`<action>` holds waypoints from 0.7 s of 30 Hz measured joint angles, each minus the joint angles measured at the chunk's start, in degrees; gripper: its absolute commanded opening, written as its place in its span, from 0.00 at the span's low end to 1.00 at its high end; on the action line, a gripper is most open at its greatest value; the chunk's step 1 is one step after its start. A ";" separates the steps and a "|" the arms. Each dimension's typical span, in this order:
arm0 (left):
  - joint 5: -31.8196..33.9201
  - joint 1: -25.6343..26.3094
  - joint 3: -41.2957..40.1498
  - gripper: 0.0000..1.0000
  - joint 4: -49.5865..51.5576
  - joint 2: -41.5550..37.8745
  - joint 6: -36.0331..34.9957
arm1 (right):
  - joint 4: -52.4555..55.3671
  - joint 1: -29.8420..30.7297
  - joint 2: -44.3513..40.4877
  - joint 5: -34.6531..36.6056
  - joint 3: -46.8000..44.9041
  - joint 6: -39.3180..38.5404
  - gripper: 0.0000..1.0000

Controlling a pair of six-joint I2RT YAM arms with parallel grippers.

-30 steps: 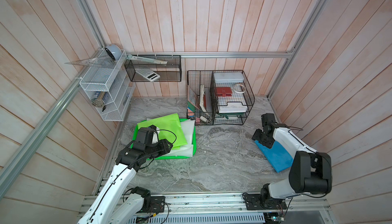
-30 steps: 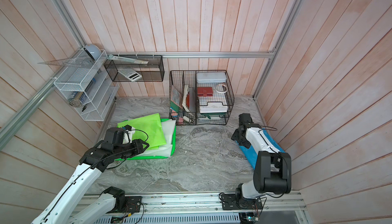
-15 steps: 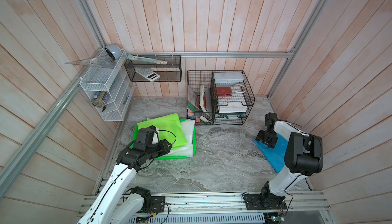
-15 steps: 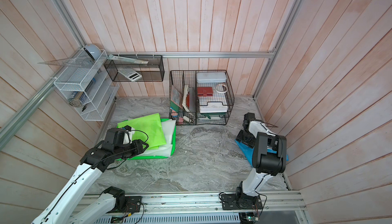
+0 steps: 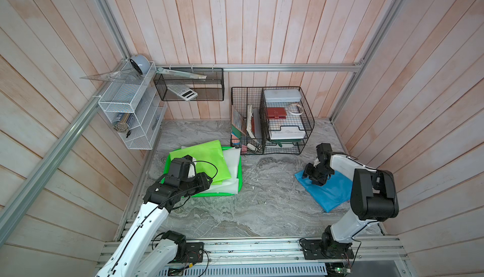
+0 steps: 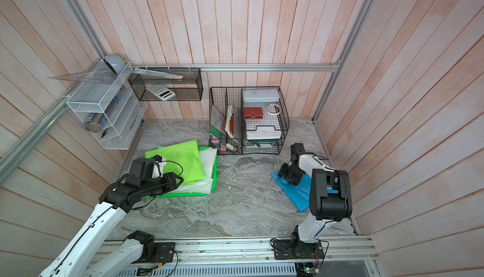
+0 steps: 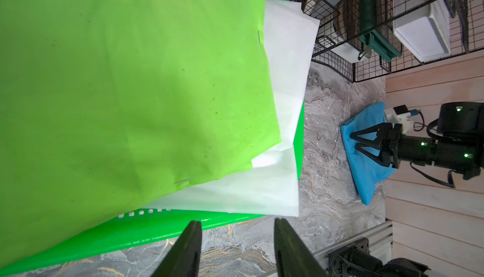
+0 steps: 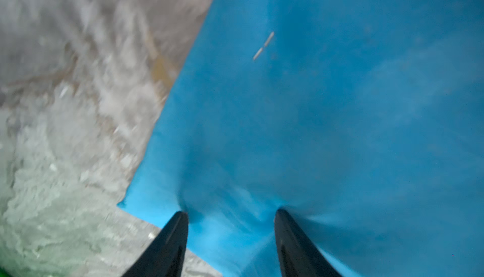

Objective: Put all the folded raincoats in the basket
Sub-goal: Move the raincoat to the center of the board.

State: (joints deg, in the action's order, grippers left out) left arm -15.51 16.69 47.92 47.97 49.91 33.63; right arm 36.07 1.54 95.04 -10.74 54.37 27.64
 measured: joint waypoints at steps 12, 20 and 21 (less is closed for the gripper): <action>0.28 0.00 0.00 0.50 0.00 -0.28 0.00 | -2.89 19.85 -5.40 -2.84 -5.97 11.34 0.59; 1.09 0.00 0.00 0.51 0.00 -0.52 -0.02 | -6.34 24.52 -6.54 -2.82 -7.65 17.88 0.59; 1.07 0.00 0.00 0.51 0.00 -0.55 -0.02 | -6.60 25.07 -6.36 -2.82 -7.56 18.69 0.59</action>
State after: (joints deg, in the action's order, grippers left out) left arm -14.44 16.69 47.92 47.97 49.36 33.61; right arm 29.47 26.61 88.68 -13.56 46.81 46.33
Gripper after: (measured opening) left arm 0.509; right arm 0.587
